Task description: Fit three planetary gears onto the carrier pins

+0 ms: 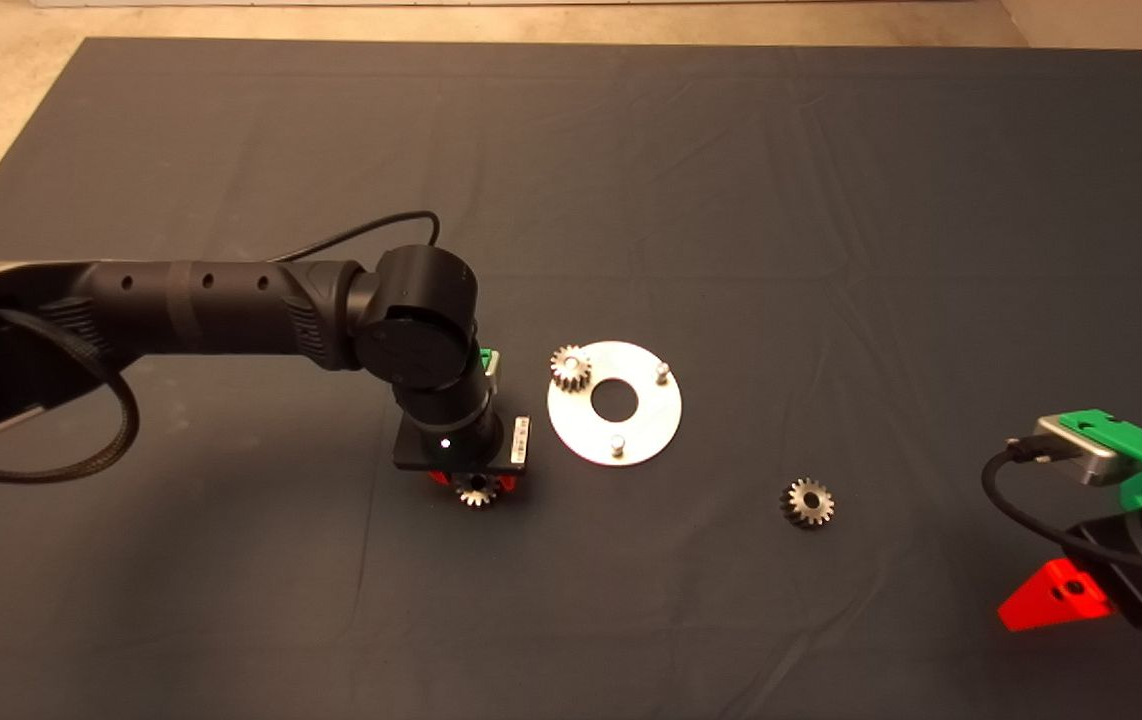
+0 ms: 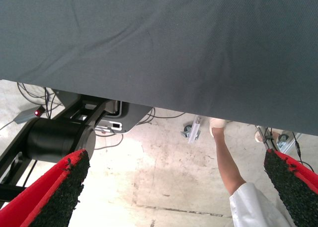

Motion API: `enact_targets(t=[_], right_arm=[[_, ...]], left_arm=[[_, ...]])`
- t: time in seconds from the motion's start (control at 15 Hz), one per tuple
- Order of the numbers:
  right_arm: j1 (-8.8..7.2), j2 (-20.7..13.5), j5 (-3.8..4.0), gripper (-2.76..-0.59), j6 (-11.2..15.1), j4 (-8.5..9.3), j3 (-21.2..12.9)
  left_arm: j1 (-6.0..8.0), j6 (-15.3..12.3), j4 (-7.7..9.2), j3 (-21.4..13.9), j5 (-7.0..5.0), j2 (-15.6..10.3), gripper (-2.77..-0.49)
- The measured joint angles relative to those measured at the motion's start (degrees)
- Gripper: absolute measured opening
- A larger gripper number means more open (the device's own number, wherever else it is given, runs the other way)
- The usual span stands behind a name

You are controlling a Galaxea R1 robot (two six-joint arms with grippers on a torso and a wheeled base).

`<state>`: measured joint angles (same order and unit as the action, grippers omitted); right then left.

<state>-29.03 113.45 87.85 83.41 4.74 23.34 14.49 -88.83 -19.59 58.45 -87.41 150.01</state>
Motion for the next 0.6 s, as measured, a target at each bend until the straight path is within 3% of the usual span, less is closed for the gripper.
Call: enact_targets(t=[0.6], right_arm=[[0.00,0.0,0.00,-0.73,0.0,0.00,0.0]], left_arm=[[0.00,-0.2,0.05,-1.7,-0.10,0.0,-2.17]])
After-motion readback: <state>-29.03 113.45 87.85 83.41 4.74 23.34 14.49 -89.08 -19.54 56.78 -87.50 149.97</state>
